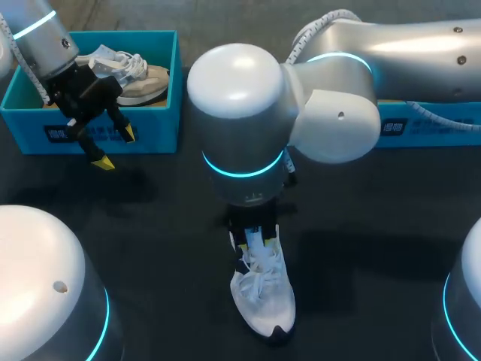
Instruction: Take the shoe out of the shoebox, open the shoe tongue, remove and reinsert the insole, then place the shoe into the shoebox
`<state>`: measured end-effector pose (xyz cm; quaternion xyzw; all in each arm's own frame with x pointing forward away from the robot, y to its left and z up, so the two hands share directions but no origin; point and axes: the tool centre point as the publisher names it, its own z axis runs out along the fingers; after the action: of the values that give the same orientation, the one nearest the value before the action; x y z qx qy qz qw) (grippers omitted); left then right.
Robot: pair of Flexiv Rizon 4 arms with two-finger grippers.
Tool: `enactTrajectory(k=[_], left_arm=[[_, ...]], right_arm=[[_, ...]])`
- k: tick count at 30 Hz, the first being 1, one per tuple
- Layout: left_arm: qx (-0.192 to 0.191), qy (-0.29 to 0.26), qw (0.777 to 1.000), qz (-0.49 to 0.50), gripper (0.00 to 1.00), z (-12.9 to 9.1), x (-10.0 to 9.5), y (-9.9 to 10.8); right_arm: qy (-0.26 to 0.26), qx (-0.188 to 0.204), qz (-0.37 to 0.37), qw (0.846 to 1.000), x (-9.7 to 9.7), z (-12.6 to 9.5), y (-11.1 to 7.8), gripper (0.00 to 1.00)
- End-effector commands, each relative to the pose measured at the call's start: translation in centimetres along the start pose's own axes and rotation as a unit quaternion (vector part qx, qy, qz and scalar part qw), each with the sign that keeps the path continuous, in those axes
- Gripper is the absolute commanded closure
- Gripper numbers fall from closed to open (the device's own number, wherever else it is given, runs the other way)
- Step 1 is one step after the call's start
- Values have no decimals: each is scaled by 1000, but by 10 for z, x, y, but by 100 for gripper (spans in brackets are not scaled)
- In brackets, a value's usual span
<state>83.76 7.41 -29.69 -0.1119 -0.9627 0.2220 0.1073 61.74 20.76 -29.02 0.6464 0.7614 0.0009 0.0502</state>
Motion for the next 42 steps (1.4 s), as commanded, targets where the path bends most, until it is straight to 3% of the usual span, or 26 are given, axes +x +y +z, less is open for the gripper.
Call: enactTrajectory(k=[1,14,24,27,35,42], left_arm=[[0,0,1000,1,0,0,0,1],[0,0,1000,1,0,0,0,1],[0,0,1000,1,0,0,0,1],[0,0,1000,1,0,0,0,1],[0,0,1000,1,0,0,0,1],[0,0,1000,1,0,0,0,1]], right_arm=[[12,6,-3,1000,-7,11,8,79],[12,14,-12,1000,-16,28,27,78],[39,31,-21,999,-22,56,48,78],[41,31,-22,998,-22,56,48,77],[7,10,-23,1000,-19,25,39,73],[19,10,-34,999,-18,35,40,70]])
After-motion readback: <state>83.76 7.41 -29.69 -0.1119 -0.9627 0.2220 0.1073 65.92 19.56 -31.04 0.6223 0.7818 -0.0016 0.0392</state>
